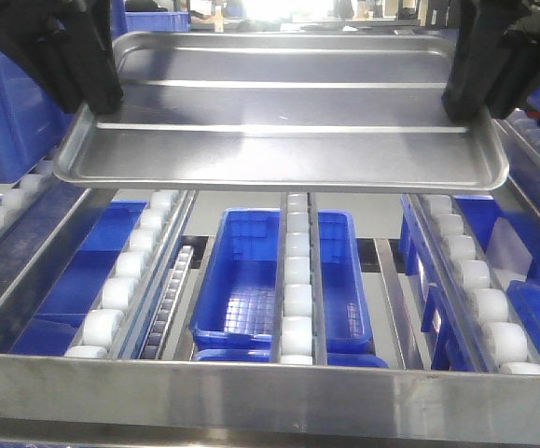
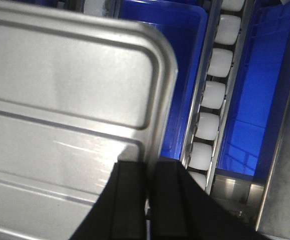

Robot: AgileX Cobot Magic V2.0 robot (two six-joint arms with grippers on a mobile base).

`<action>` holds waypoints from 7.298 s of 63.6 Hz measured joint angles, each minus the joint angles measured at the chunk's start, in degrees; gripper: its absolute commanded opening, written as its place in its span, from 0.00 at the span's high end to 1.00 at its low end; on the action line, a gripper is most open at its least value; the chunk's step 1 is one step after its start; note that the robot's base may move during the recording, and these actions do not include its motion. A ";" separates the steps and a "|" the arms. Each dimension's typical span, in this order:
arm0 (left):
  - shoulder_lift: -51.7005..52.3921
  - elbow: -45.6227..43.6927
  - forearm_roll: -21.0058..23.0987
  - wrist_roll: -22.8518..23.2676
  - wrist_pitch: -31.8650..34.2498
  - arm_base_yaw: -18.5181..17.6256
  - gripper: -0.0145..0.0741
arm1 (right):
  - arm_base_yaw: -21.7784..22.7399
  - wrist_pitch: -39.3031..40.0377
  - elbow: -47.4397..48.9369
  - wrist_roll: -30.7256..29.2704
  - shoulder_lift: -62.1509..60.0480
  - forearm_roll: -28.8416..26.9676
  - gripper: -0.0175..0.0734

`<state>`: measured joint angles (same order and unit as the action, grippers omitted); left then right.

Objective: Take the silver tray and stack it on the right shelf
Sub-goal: 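Lift the silver tray off the shelf with both grippers, then hold the tray level with both grippers while the base drives to another shelf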

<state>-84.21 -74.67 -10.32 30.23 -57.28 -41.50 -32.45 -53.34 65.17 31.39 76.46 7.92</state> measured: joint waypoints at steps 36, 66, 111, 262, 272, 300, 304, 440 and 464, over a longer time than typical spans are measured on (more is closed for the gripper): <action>0.00 0.00 0.00 0.00 -0.22 0.00 0.94 | 0.00 0.00 0.00 0.00 0.00 0.00 0.75; 0.00 0.00 0.00 0.00 -0.22 0.00 0.94 | 0.00 0.11 0.00 0.00 0.00 0.00 0.75; 0.00 0.00 0.00 0.00 -0.22 0.00 0.94 | 0.00 0.11 0.00 0.00 0.00 0.00 0.75; 0.00 0.00 0.26 0.00 -0.39 -0.19 0.94 | 0.00 -0.46 0.00 0.00 0.00 0.00 0.75; 0.00 0.00 0.26 0.00 -0.39 -0.19 0.94 | 0.00 -0.46 0.00 0.00 0.00 0.00 0.75; 0.00 0.00 0.26 0.00 -0.39 -0.19 0.94 | 0.00 -0.46 0.00 0.00 0.00 0.00 0.75; 0.00 0.00 0.26 0.00 -0.39 -0.19 0.94 | 0.00 -0.46 0.00 0.00 0.00 0.00 0.75; 0.08 0.00 0.75 0.00 -0.52 -0.19 0.94 | 0.00 -0.36 0.00 0.00 0.00 0.00 0.75; 0.08 0.00 0.89 0.00 -0.52 -0.19 0.94 | 0.00 -0.36 0.00 0.00 0.00 0.15 0.75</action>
<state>-84.13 -74.67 -9.43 30.23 -57.80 -41.70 -32.45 -53.70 65.17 31.39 76.46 8.07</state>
